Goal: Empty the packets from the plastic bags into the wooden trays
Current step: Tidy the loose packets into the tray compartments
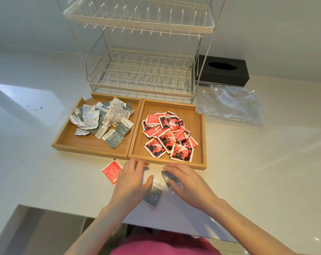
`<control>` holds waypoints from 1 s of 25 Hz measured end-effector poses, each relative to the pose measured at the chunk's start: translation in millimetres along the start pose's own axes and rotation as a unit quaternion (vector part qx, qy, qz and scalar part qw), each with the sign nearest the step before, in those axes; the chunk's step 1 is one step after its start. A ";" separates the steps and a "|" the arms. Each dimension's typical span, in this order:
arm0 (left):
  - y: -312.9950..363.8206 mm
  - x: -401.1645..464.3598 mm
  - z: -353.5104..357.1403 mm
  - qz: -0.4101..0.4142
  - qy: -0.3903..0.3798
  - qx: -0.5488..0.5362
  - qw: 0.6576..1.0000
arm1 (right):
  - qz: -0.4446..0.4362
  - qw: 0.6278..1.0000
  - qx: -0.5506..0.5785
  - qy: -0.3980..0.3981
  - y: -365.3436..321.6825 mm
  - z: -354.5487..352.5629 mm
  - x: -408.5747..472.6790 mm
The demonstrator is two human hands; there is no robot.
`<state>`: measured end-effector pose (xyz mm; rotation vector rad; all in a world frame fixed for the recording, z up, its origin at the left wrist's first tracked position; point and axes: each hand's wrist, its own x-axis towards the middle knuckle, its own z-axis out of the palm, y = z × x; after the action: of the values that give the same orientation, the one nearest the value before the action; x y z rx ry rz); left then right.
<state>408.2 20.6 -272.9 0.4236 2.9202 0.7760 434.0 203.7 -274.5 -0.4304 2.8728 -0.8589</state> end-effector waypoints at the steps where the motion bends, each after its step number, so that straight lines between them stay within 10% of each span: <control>1: -2.7 -5.1 4.4 0.007 -0.020 0.010 1.000 | 0.002 0.999 -0.025 -0.030 0.3 7.5 -0.3; 13: -9.1 -14.8 22.9 -0.026 -0.173 0.065 0.982 | 0.082 0.982 -0.109 -0.130 5.2 16.7 13.8; 25: -59.8 35.2 -51.9 -0.111 0.003 -0.162 0.980 | 0.053 0.996 0.060 -0.047 -40.7 -15.5 93.5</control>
<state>351.9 -43.6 -258.2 0.0645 2.7073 1.1860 351.5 151.1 -241.6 -0.2942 2.7129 -0.9586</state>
